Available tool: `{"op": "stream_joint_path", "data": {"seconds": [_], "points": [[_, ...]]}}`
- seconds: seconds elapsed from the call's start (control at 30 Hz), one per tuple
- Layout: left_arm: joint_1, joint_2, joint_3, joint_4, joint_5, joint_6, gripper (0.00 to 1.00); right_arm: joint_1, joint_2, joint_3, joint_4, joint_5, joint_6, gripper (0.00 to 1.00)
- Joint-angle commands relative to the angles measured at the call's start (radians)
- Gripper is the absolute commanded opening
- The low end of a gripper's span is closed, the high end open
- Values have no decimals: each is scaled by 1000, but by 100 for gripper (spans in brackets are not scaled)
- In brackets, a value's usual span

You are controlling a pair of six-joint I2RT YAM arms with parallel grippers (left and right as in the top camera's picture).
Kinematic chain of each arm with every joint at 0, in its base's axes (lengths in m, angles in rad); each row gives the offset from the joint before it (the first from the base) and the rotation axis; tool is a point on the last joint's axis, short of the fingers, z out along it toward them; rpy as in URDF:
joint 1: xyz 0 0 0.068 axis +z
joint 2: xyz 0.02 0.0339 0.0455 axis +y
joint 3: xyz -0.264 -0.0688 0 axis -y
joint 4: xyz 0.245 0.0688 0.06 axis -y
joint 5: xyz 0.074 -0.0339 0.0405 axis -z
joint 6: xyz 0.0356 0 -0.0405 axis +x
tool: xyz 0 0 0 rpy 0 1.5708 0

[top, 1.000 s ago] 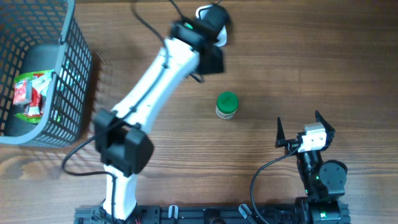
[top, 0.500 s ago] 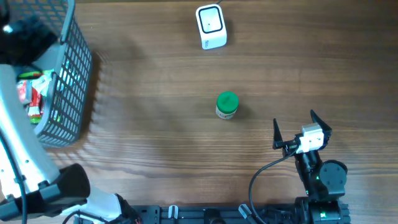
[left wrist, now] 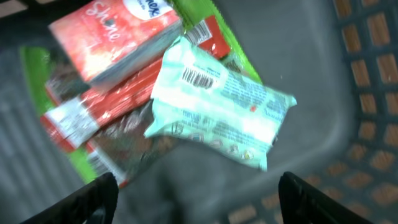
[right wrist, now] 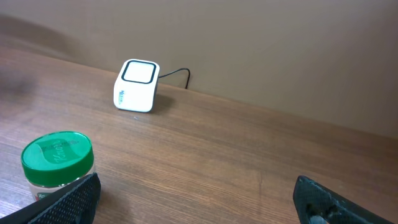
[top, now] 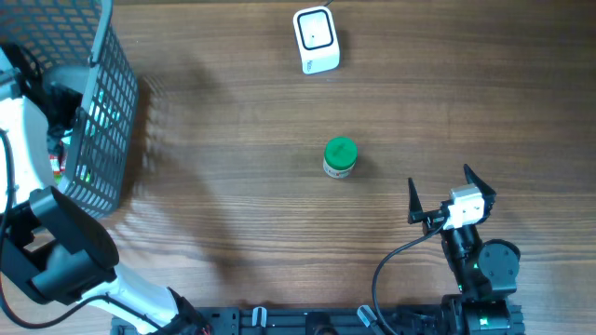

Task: Scan the item barcode
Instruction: 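Grasp the light-blue wipes pack in the basket and place it on the table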

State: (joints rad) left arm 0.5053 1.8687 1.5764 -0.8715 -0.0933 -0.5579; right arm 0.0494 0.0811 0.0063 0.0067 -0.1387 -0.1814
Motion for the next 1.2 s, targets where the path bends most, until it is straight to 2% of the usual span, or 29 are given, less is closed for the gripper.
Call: {"op": "stream_joint_path", "data": {"seconds": [0.0,0.23,0.3,0.33,0.4,0.43,0.63,0.83,0.93,1.0,1.07,1.17], "points": [[6,1,-95,138,-21,-27,79,-4,-1,0,4,-19,-2,100],[8,150,-111,245,-21,-27,80,-4,-1,0,4,-19,-2,100],[8,203,-113,249,-21,-27,75,-4,-1,0,4,-19,-2,100],[8,229,-114,253,-21,-27,67,-4,-1,0,4,-19,-2,100],[8,242,-114,253,-21,-26,14,-4,-1,0,4,-19,-2,100],[8,228,-114,250,-21,-26,4,-4,-1,0,4,-19,-2,100],[8,-56,-112,248,-22,-26,4,-4,-1,0,4,-19,-2,100],[4,-558,-112,182,-56,-61,4,-4,-1,0,4,-19,-2,100],[-32,-727,-112,61,113,-87,4,-4,-1,0,4,-19,-2,100],[-106,-752,-113,-21,190,-87,4,-4,-1,0,4,-19,-2,100],[-216,-734,-127,-93,190,-87,4,-4,-1,0,4,-19,-2,100],[-371,-684,-182,-109,190,-87,4,-4,-1,0,4,-19,-2,100]]}}
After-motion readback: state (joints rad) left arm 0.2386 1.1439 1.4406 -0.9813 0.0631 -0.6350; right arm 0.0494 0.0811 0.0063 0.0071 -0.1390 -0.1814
